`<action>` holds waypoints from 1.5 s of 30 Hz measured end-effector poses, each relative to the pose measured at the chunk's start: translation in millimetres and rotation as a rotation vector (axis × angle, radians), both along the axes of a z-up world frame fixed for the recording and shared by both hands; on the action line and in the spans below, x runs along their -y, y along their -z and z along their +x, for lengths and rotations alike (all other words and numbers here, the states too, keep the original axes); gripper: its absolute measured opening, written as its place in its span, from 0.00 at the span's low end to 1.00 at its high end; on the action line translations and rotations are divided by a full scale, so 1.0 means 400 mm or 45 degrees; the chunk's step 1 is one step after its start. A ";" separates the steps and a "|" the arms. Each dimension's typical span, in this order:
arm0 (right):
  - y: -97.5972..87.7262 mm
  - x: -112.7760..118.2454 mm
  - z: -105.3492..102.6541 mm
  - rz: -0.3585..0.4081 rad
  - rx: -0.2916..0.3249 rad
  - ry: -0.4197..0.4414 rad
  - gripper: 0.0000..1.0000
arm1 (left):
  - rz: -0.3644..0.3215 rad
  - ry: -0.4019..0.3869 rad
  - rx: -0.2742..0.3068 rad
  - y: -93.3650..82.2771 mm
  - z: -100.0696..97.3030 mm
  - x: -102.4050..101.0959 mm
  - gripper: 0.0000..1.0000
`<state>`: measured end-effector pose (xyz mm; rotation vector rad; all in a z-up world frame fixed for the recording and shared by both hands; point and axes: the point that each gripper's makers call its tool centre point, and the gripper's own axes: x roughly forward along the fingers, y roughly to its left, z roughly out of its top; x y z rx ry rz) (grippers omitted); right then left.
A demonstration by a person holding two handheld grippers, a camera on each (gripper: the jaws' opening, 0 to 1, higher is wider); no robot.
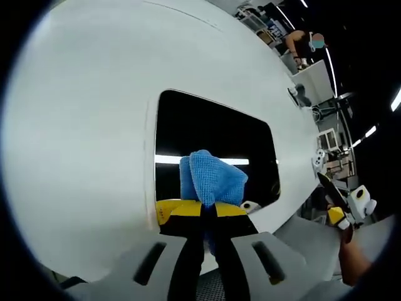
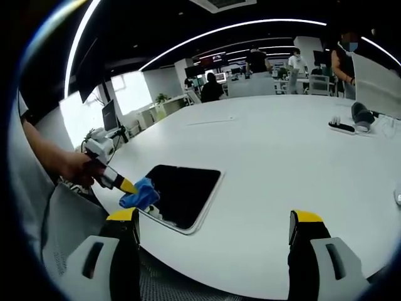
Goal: Wipe the mirror surface with the cleaning cloth until all visible marks leave the cleaned area.
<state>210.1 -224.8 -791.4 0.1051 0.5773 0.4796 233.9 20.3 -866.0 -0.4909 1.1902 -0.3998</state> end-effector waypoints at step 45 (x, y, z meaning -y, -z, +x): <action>-0.009 0.022 0.001 0.025 0.006 0.022 0.99 | -0.035 0.102 0.007 -0.002 0.003 0.166 0.03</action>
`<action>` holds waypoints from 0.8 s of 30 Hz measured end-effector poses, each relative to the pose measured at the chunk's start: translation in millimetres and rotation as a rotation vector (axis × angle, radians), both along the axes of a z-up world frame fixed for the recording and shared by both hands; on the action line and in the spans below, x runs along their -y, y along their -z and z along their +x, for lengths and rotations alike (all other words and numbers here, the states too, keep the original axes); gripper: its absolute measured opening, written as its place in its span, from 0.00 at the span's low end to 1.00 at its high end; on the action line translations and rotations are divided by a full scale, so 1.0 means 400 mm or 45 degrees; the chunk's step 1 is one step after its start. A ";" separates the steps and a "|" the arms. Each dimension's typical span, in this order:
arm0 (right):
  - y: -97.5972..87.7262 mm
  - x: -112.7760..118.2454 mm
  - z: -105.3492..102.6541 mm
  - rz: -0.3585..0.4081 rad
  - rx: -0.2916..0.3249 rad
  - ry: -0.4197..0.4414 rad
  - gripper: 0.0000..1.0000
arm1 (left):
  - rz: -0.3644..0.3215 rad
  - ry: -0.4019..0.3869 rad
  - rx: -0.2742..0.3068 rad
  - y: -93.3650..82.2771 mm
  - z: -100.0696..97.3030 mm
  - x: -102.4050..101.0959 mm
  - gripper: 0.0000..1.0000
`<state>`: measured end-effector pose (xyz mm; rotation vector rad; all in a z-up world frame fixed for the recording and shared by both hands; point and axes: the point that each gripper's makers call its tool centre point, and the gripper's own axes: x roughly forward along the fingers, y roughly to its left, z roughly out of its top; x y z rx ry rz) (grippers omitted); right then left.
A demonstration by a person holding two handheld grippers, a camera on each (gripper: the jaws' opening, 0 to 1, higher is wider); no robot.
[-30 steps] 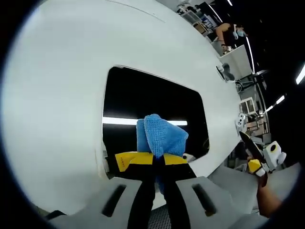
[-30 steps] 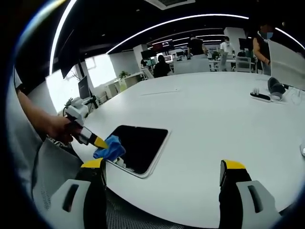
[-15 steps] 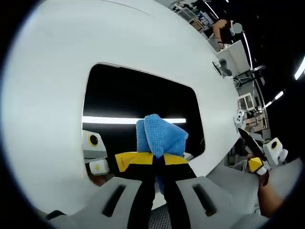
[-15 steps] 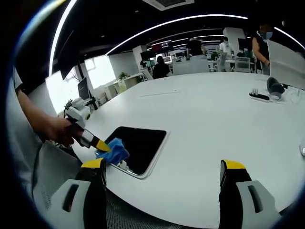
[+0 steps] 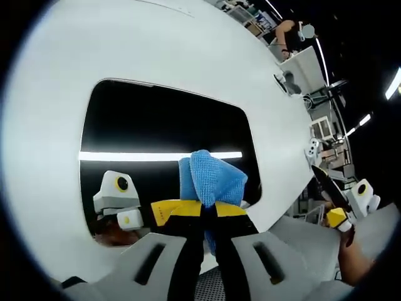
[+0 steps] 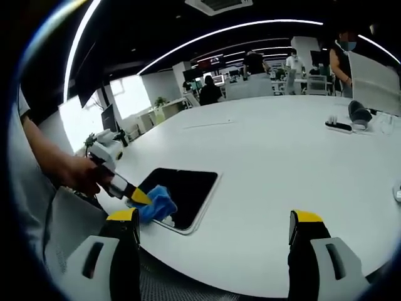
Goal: Wipe the mirror surface with the cleaning cloth until all visible marks leave the cleaned area.
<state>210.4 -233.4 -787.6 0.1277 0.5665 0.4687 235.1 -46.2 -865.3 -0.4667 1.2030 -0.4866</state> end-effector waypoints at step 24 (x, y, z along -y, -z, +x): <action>-0.007 0.018 0.001 0.004 0.005 0.020 0.99 | -0.002 0.036 -0.001 -0.001 0.002 0.071 0.03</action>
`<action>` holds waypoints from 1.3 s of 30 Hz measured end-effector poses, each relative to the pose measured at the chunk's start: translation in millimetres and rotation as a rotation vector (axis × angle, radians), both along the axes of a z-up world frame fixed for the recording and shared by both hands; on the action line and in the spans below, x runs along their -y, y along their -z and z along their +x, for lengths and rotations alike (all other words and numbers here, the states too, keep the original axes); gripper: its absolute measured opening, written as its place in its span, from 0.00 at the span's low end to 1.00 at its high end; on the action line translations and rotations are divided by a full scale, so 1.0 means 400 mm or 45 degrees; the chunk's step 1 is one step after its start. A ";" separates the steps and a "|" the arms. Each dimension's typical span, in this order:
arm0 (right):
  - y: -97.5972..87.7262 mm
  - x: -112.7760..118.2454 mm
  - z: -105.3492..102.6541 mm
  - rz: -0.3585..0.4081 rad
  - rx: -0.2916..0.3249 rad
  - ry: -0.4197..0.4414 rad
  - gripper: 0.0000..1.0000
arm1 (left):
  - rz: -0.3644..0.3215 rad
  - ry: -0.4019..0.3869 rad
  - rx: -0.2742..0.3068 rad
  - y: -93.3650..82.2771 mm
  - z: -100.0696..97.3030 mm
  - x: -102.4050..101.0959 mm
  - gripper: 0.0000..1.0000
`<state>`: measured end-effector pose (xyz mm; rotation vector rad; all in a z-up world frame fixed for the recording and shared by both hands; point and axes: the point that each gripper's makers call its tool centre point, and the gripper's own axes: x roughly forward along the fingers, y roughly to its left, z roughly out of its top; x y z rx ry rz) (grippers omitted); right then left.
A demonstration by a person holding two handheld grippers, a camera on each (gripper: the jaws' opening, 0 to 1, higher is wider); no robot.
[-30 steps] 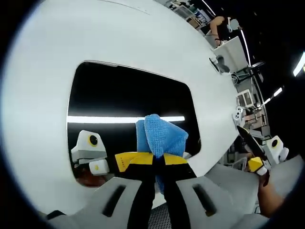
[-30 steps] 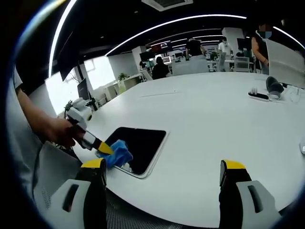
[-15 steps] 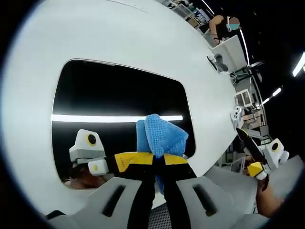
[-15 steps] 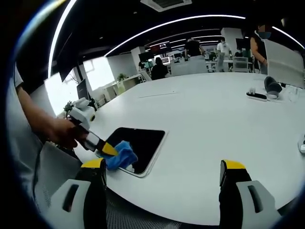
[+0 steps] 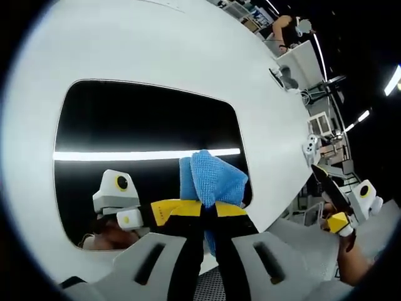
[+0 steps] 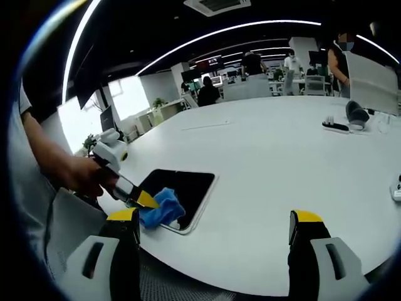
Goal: Wipe the mirror surface with the cleaning cloth until all visible marks leave the cleaned area.
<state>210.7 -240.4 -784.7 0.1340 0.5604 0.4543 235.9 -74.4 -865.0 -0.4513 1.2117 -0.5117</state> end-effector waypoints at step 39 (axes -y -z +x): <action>0.007 0.035 -0.031 0.005 -0.012 0.051 0.99 | -0.036 0.064 0.014 -0.002 -0.003 0.141 0.03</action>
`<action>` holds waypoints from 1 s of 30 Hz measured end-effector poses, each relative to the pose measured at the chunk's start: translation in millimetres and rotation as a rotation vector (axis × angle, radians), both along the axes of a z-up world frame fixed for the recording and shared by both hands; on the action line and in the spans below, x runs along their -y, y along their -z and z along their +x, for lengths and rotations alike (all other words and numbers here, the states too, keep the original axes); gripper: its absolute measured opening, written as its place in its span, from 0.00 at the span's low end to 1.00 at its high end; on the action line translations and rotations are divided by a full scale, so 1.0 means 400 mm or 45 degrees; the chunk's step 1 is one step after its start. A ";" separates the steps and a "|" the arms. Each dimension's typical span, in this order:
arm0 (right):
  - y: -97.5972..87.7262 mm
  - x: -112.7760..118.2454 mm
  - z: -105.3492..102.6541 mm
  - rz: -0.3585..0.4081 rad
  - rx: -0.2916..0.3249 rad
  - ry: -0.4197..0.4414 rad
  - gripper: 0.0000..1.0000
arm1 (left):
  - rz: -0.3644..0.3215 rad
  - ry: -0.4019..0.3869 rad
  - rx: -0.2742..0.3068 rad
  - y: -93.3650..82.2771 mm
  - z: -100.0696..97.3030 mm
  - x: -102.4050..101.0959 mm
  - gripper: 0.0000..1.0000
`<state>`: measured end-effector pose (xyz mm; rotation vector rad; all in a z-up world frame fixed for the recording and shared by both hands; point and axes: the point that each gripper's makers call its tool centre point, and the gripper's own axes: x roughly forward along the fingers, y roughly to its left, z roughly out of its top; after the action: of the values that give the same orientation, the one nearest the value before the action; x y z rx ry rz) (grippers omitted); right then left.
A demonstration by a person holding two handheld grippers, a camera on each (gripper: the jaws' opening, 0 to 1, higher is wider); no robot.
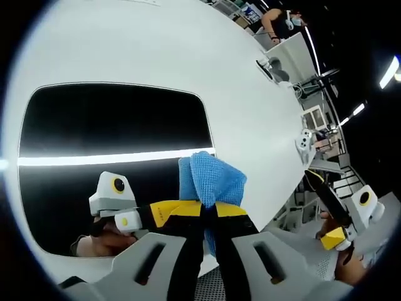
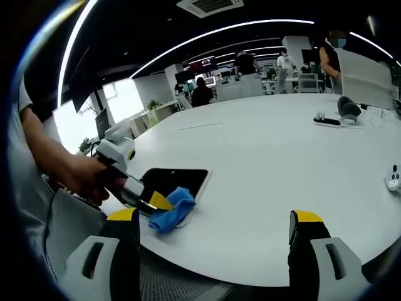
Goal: Wipe the mirror surface with the cleaning cloth until all visible marks leave the cleaned area.
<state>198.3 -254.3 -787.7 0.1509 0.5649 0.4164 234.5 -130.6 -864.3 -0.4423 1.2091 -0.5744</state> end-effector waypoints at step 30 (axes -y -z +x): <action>0.012 -0.017 0.007 0.010 -0.013 -0.015 0.99 | -0.008 -0.008 -0.027 0.003 0.031 -0.002 0.03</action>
<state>201.2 -247.4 -792.4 0.1571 0.5747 0.4298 246.9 -129.9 -865.7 -0.4579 1.2258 -0.5695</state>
